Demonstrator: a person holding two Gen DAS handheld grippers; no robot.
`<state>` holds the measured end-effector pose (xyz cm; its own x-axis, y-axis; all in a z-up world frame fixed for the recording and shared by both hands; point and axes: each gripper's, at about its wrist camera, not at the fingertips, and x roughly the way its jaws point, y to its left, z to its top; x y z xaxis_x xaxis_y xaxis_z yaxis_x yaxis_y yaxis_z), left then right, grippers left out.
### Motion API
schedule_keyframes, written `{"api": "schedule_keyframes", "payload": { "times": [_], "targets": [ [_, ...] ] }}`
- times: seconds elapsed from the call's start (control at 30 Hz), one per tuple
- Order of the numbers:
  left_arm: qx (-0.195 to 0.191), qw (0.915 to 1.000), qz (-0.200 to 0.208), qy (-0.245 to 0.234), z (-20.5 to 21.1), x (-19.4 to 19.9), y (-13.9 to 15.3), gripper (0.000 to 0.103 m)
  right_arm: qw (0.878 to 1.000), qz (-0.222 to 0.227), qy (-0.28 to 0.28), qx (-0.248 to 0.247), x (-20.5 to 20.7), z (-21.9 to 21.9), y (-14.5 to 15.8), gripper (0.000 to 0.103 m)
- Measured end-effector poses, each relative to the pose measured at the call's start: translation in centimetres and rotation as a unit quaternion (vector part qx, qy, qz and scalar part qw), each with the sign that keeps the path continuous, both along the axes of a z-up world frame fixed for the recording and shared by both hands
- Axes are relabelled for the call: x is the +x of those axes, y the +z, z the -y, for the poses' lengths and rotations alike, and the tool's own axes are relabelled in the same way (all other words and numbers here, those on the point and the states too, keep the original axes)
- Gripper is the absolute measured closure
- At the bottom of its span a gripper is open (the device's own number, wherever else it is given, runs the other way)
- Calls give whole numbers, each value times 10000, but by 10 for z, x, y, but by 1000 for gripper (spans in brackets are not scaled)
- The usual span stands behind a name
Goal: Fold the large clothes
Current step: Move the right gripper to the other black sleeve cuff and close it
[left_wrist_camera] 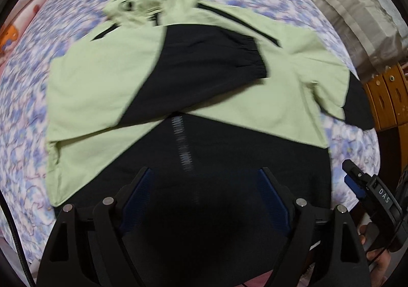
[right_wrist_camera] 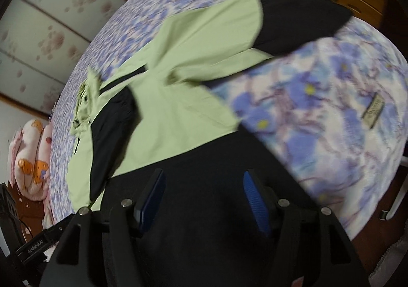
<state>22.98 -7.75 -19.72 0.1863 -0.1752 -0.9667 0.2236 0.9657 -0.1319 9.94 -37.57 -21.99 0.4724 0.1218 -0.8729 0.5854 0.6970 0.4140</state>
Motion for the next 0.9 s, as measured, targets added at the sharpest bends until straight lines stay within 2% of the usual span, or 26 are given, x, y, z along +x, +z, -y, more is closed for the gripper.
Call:
{"api": "schedule_keyframes", "payload": {
  "times": [0.23,0.33,0.47,0.6,0.73,0.9],
  "targets": [
    [-203,9998,-53,-15,92,10,19,20,9992,-20,-377,165,-8,107,-3,39],
    [-151,9995,-40,-267,145,20,28,19,9986,-31,-479,217,-6,151,-3,39],
    [-238,9979,-51,-601,211,31,38,19,9981,-84,-602,54,-3,200,-3,39],
    [-264,9942,-8,-1046,282,39,46,19,9961,52,-872,88,0,243,-7,39],
    [-309,9897,-11,-1399,330,39,48,19,9933,191,-1131,121,6,283,-19,39],
    [-220,9866,-67,-1614,359,39,41,19,9880,281,-1502,240,16,317,-41,39]
  ]
}}
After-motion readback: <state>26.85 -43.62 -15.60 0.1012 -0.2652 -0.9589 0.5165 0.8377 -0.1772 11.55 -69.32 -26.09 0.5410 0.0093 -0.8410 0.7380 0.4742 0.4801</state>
